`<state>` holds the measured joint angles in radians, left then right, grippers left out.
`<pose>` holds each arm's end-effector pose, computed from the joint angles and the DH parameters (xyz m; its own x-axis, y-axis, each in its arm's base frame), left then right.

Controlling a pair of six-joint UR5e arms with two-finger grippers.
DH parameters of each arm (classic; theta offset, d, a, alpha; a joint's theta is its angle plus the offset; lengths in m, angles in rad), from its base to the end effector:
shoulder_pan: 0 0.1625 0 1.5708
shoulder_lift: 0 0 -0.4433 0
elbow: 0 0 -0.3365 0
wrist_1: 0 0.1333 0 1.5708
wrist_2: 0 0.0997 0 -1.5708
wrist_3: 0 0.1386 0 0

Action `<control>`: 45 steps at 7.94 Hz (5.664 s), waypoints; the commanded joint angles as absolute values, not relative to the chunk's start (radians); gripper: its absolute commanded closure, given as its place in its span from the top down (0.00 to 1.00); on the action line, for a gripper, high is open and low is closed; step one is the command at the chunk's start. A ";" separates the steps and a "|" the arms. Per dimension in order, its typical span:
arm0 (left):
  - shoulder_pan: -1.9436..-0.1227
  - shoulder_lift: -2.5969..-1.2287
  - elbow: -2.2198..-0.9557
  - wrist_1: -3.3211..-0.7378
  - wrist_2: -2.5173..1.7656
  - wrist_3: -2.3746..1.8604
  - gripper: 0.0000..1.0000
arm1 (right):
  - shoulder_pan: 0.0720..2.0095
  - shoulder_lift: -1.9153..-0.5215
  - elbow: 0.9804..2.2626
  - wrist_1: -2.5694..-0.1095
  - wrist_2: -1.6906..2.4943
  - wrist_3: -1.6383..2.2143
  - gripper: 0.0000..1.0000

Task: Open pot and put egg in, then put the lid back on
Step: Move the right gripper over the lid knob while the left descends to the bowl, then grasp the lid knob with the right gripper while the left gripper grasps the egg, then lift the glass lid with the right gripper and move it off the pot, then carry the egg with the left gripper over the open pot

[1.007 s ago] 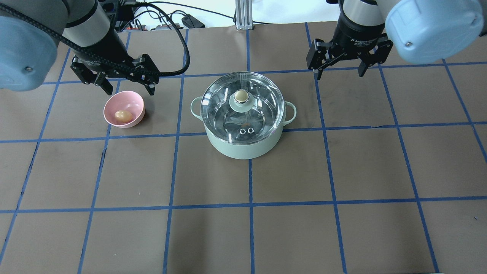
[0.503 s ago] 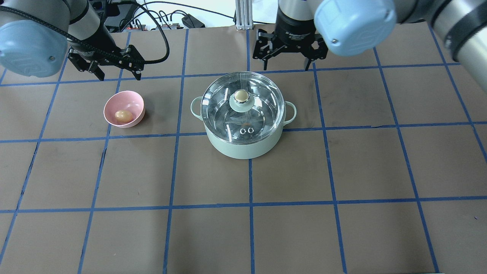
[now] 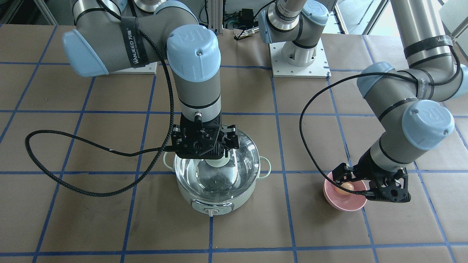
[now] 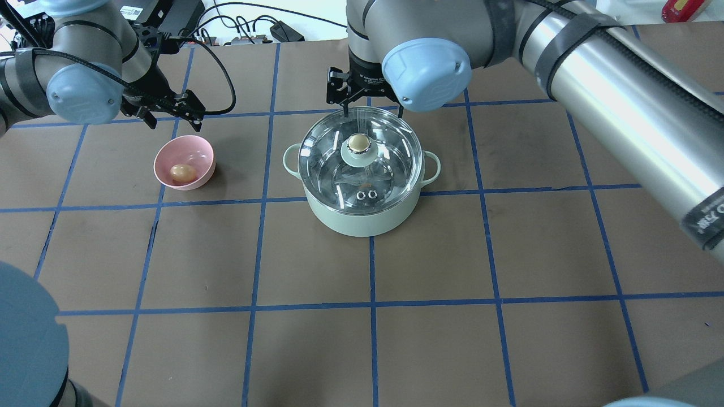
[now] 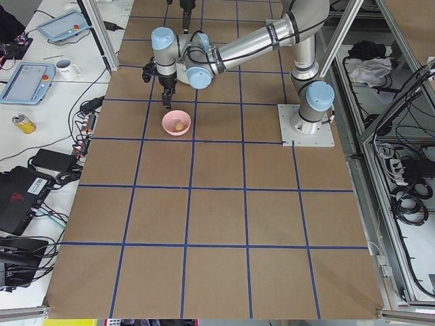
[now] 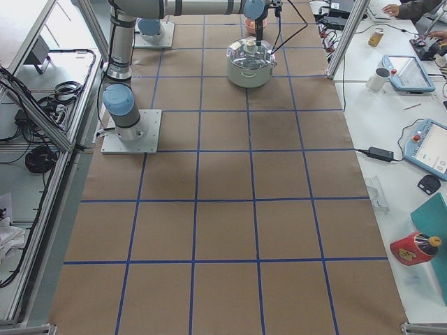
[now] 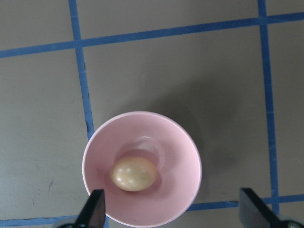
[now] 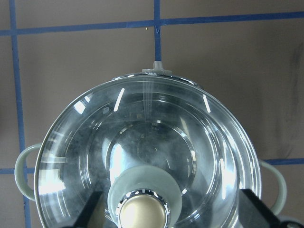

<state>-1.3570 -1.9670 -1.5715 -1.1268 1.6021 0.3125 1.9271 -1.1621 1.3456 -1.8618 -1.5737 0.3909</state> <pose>-0.0014 -0.6015 0.3077 -0.9943 0.0969 -0.0442 0.0985 0.9945 -0.0352 0.3412 -0.5357 0.3808 -0.9987 0.0328 -0.0382 0.0365 0.9943 -0.1003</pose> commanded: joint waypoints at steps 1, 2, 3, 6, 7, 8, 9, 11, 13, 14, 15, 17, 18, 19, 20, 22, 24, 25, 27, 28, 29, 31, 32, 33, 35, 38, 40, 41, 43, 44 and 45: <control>-1.328 -2.046 -1.566 -1.052 1.608 0.339 1.00 | 1.950 -1.143 1.393 -1.868 -1.589 0.391 1.00; -1.327 -2.051 -1.587 -1.055 1.605 0.334 1.00 | 1.951 -1.144 1.397 -1.868 -1.588 0.391 1.00; -1.322 -2.040 -1.595 -1.087 1.612 0.328 1.00 | 1.954 -1.143 1.397 -1.868 -1.585 0.393 1.00; -1.312 -2.054 -1.635 -1.095 1.617 0.312 1.00 | 1.956 -1.134 1.397 -1.868 -1.575 0.393 1.00; -1.312 -2.060 -1.635 -1.094 1.615 0.311 1.00 | 1.957 -1.131 1.399 -1.868 -1.575 0.391 1.00; -1.312 -2.068 -1.635 -1.092 1.615 0.311 1.00 | 1.957 -1.131 1.397 -1.868 -1.575 0.390 0.99; -1.312 -2.088 -1.635 -1.086 1.614 0.310 1.00 | 1.957 -1.131 1.397 -1.868 -1.574 0.390 0.80; -1.312 -2.098 -1.632 -1.081 1.612 0.310 1.00 | 1.957 -1.131 1.397 -1.867 -1.568 0.390 0.61; -1.312 -2.109 -1.632 -1.068 1.611 0.308 1.00 | 1.956 -1.134 1.396 -1.868 -1.546 0.390 0.47; -1.312 -2.114 -1.632 -1.068 1.611 0.308 1.00 | 1.957 -1.134 1.391 -1.868 -1.545 0.388 0.43; -1.312 -2.115 -1.632 -1.068 1.611 0.308 0.93 | 1.957 -1.134 1.391 -1.871 -1.536 0.390 0.40; -1.312 -2.115 -1.635 -1.062 1.612 0.310 0.78 | 1.957 -1.137 1.391 -1.868 -1.534 0.388 0.08; -1.312 -2.115 -1.635 -1.062 1.612 0.310 0.77 | 1.956 -1.141 1.387 -1.865 -1.534 0.385 0.00; -1.312 -2.115 -1.635 -1.062 1.612 0.310 0.75 | 1.956 -1.158 1.384 -1.864 -1.534 0.376 0.00; -1.312 -2.115 -1.638 -1.062 1.612 0.310 0.75 | 1.953 -1.179 1.384 -1.859 -1.535 0.371 0.00; -1.312 -2.115 -1.643 -1.062 1.612 0.310 0.75 | 1.927 -1.251 1.384 -1.810 -1.552 0.326 0.00; -1.312 -2.115 -1.643 -1.062 1.611 0.310 0.61 | 1.843 -1.337 1.387 -1.723 -1.549 0.226 0.00; -1.312 -2.114 -1.643 -1.062 1.611 0.310 0.53 | 1.780 -1.377 1.391 -1.682 -1.542 0.189 0.00; -1.312 -2.086 -1.631 -1.068 1.611 0.314 0.52 | 1.685 -1.455 1.402 -1.564 -1.580 0.025 0.00; -1.313 -2.047 -1.628 -1.075 1.612 0.307 0.52 | 1.663 -1.477 1.402 -1.530 -1.629 0.006 0.00; -1.315 -1.993 -1.628 -1.124 1.602 0.284 0.51 | 1.658 -1.485 1.402 -1.523 -1.629 -0.024 0.00; -1.371 -1.901 -1.626 -1.137 1.586 0.239 0.51 | 1.658 -1.485 1.405 -1.520 -1.620 -0.029 0.00; -1.441 -1.857 -1.621 -1.135 1.559 0.215 0.51 | 1.657 -1.485 1.422 -1.529 -1.621 -0.049 0.00; -1.512 -1.826 -1.621 -1.128 1.555 0.118 0.51 | 1.655 -1.488 1.425 -1.529 -1.631 -0.070 0.00; -1.670 -1.809 -1.620 -1.121 1.552 -0.163 0.51 | 1.655 -1.488 1.427 -1.523 -1.635 -0.071 0.00; -1.866 -1.853 -1.621 -1.054 1.552 -0.423 0.50 | 1.655 -1.488 1.427 -1.522 -1.635 -0.072 0.00; -1.948 -1.913 -1.624 -1.035 1.559 -0.457 0.50 | 1.655 -1.488 1.427 -1.522 -1.635 -0.075 0.00; -1.948 -1.949 -1.629 -1.034 1.555 -0.454 0.50 | 1.655 -1.488 1.427 -1.522 -1.635 -0.075 0.00; -1.948 -1.992 -1.626 -1.026 1.558 -0.446 0.51 | 1.655 -1.488 1.427 -1.523 -1.635 -0.075 0.00; -1.948 -2.021 -1.626 -0.993 1.557 -0.446 0.51 | 1.655 -1.488 1.428 -1.523 -1.632 -0.075 0.00; -1.948 -2.032 -1.626 -0.968 1.559 -0.446 0.51 | 1.655 -1.486 1.428 -1.523 -1.634 -0.075 0.00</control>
